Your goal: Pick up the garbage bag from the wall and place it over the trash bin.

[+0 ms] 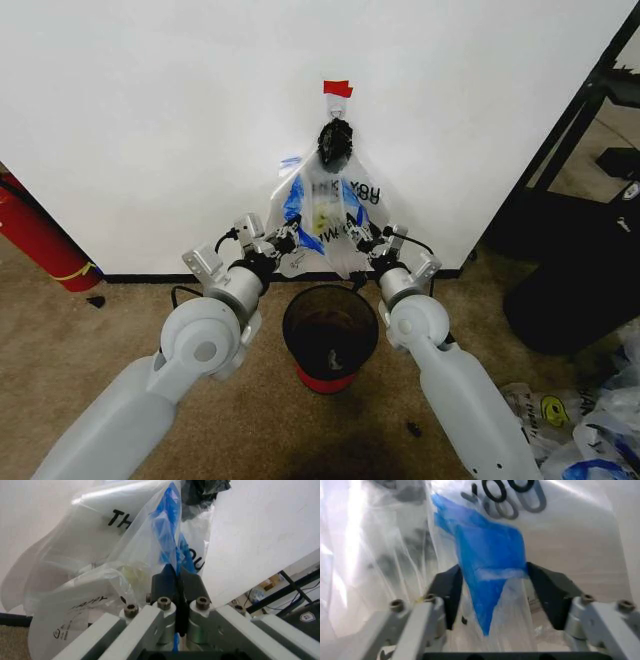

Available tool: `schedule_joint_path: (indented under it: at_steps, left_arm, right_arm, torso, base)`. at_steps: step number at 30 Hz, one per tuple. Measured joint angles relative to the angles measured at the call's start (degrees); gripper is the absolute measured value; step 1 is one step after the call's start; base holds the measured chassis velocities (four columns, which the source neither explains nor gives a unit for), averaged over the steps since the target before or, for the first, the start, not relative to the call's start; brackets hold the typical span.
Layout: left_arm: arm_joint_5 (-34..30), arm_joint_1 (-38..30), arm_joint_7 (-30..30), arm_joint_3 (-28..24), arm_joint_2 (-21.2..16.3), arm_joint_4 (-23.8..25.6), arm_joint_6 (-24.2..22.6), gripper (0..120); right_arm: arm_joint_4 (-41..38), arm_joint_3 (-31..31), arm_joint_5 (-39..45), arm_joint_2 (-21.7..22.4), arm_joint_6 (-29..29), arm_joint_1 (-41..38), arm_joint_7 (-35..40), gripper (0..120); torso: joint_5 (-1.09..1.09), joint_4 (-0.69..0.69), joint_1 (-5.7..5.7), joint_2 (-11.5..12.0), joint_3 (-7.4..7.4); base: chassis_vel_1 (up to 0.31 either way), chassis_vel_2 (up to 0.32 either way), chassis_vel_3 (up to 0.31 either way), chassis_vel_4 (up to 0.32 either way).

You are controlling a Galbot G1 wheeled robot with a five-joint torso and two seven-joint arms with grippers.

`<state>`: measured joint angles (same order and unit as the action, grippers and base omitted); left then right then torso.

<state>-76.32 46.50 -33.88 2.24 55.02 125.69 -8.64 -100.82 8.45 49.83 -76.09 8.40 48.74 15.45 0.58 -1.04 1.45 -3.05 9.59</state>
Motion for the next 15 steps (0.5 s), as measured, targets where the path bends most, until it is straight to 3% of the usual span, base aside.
schedule_joint_path:
  at_steps: [10,15]
  left_arm:
    - [0.1,-0.3,-0.1,-0.2,0.0,-0.1,0.0,0]
    - [0.0,-0.2,-0.1,0.0,-0.1,0.0,0.0,0]
  right_arm:
    - [0.3,0.3,1.0,0.0,-0.1,-0.7,0.9,6]
    - [-0.5,0.5,0.3,0.2,-0.4,-0.2,1.0,0]
  torso:
    - [0.0,0.0,0.0,0.0,0.0]
    - [0.0,0.01,0.0,0.0,0.0]
  base:
    - [0.0,0.0,0.0,0.0]
    - [0.0,0.0,0.0,0.0]
